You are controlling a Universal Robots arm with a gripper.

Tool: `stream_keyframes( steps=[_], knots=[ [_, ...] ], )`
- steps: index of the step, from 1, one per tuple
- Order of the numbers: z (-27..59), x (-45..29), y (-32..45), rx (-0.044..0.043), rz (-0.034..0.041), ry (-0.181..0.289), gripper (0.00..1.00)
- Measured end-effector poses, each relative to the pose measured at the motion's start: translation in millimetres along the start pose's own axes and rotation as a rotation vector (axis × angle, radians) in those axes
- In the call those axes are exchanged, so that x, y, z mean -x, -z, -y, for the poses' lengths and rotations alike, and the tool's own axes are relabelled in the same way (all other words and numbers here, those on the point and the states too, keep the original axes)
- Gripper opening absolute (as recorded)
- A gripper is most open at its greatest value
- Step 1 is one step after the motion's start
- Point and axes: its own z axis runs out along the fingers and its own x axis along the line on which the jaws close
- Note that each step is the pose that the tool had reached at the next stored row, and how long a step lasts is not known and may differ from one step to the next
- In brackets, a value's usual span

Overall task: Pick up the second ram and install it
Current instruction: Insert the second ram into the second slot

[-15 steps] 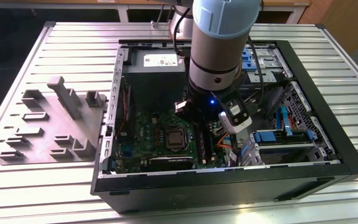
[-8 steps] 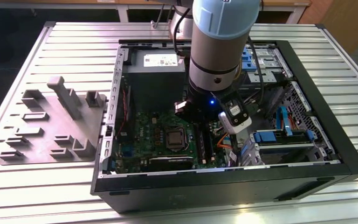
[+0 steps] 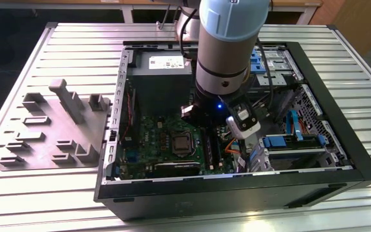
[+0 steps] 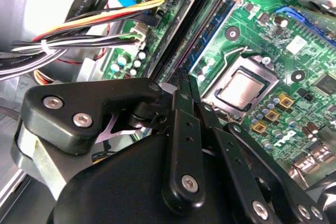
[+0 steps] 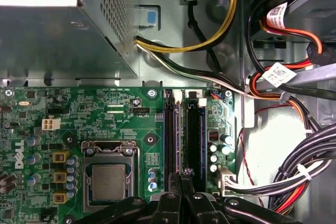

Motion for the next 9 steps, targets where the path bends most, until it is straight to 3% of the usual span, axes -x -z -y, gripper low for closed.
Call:
stream_keyframes(
  steps=[9],
  knots=[
    [0.1, -0.1, -0.7, -0.0009, 0.0, -0.001, 0.11]
  ],
)
